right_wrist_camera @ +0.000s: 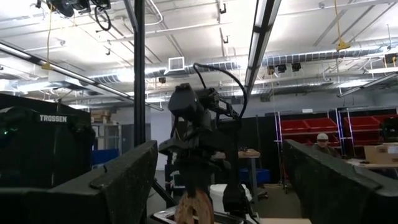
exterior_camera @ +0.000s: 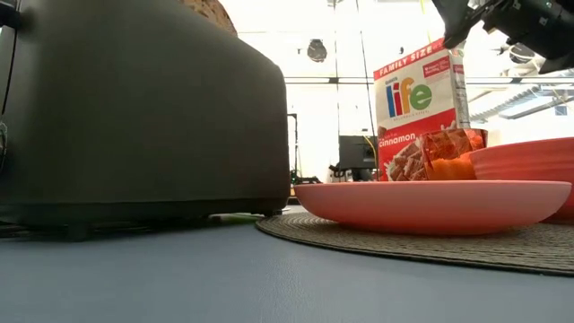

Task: Arrange a breakfast setting
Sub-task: Put the bagel on the pink plate

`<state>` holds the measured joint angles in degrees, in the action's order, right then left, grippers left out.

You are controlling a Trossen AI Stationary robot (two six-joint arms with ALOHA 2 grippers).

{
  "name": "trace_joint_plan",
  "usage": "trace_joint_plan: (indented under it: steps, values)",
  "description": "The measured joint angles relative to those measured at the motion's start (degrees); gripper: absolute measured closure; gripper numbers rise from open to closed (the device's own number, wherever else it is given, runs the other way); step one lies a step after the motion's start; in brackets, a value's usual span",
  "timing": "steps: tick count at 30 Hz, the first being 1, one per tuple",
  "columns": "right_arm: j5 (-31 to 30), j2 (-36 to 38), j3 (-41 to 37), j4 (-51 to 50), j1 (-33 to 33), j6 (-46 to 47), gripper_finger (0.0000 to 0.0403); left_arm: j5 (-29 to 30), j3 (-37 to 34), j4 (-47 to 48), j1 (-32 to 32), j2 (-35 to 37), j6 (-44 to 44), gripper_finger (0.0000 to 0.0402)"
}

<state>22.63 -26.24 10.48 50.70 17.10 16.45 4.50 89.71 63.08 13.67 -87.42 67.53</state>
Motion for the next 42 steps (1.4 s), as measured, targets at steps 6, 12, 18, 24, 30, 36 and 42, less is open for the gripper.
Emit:
trace_joint_plan:
  steps: [6, 12, 18, 24, 30, 36, 42]
  values:
    - [0.1, -1.4, 0.0, -0.2, 0.0, 0.9, 0.0067, -0.1, 0.0, 0.4, -0.2, 2.7, 0.0, 0.0292]
    - [0.1, -3.2, 0.0, 0.0, 0.0, 0.9, 0.0067, -0.1, 0.0, 0.2, -0.1, 5.0, -0.4, 0.0292]
    - [0.1, -4.7, 0.0, 0.0, 0.0, 0.9, 0.0067, -0.1, 0.0, 0.2, -0.2, 6.6, -0.4, 0.0292]
    - [0.1, -6.1, 0.0, 0.0, 0.0, 0.9, 0.0067, -0.1, 0.0, -0.6, -0.2, 7.3, -0.3, 0.0292]
    - [0.1, -6.7, 0.0, 0.1, 0.0, 0.9, 0.0067, -0.1, 0.0, -4.0, -0.2, 8.1, -0.6, 0.0292]
    - [0.0, -6.9, 0.0, 0.4, 0.0, 0.9, 0.0067, 0.0, -0.1, -14.2, -0.2, 8.4, -4.4, 0.0292]
    - [0.0, -6.9, 0.0, 0.9, 0.0, 0.9, 0.0067, 0.1, -0.1, -24.2, -0.3, 7.7, -8.7, 0.0292]
